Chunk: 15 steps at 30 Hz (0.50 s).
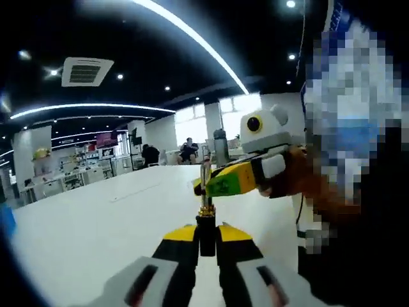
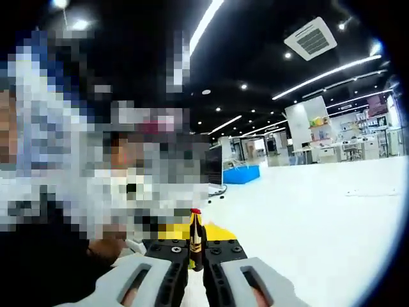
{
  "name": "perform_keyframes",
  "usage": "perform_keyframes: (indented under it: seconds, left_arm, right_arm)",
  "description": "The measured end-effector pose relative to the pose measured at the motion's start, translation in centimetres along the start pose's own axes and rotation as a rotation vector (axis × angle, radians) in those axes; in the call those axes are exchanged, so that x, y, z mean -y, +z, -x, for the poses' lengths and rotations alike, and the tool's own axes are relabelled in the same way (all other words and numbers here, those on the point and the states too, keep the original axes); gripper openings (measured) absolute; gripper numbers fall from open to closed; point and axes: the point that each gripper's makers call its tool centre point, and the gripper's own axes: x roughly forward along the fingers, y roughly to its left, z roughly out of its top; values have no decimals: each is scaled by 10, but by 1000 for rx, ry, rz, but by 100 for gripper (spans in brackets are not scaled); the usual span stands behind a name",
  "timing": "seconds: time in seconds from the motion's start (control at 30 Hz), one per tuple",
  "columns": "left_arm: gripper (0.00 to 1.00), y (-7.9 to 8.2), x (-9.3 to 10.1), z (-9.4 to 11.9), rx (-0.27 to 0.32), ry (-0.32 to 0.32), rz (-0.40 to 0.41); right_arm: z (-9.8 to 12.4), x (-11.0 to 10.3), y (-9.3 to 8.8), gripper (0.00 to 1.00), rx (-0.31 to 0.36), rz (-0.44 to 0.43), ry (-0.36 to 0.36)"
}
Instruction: Unscrew the lipstick cap, remove the lipstick, and put the cap back on the lipstick
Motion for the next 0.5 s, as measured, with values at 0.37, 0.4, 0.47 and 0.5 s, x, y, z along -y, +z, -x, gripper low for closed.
perform_keyframes:
  seconds: [0.37, 0.4, 0.47, 0.5]
  left_arm:
    - [12, 2, -5, 0, -2, 27, -28]
    - [13, 2, -5, 0, -2, 27, -29]
    - [13, 2, -4, 0, -2, 22, -27]
    - [13, 2, -3, -1, -2, 5, -24]
  right_arm:
    - [2, 5, 3, 5, 5, -1, -17]
    - [2, 6, 3, 5, 4, -1, -16]
    - [3, 6, 3, 5, 0, 1, -14]
    - [4, 6, 3, 5, -4, 1, -9]
